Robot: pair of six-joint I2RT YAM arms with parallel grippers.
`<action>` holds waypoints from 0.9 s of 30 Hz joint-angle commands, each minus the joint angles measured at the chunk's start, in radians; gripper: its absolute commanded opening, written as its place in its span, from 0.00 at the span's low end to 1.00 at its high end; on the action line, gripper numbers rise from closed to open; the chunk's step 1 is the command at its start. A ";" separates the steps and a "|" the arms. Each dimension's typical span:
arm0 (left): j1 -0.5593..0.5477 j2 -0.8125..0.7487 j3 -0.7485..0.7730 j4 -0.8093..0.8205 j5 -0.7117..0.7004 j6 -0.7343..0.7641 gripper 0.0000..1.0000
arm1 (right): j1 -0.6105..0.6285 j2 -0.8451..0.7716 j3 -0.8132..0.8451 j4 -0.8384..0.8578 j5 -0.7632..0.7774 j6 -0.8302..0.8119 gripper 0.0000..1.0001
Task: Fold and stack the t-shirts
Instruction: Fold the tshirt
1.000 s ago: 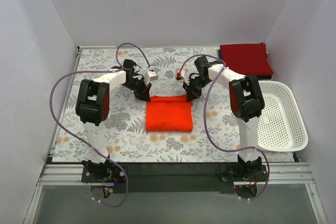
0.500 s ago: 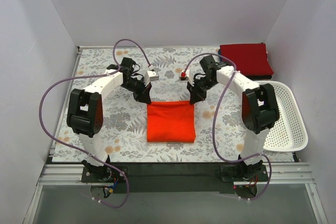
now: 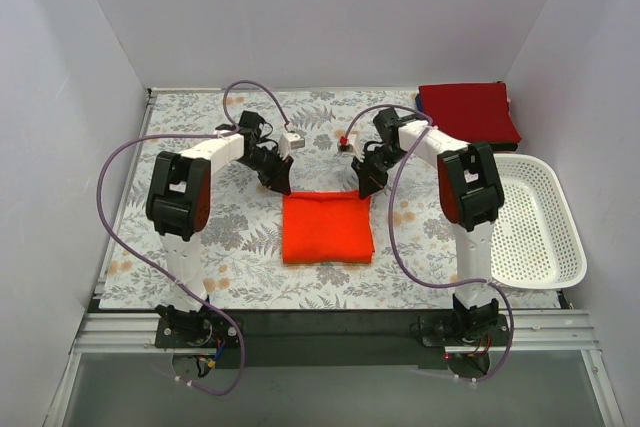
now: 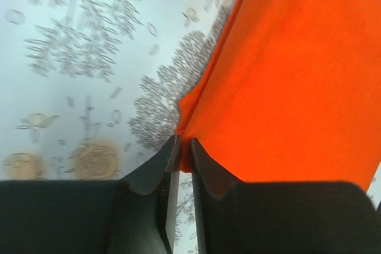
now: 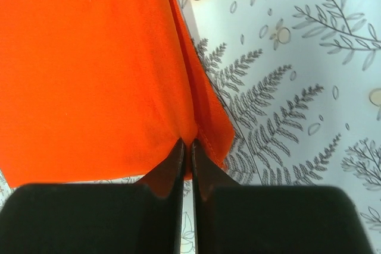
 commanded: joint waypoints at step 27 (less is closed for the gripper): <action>0.024 0.070 0.186 -0.023 0.059 -0.070 0.48 | -0.068 -0.045 0.052 -0.012 -0.018 0.069 0.56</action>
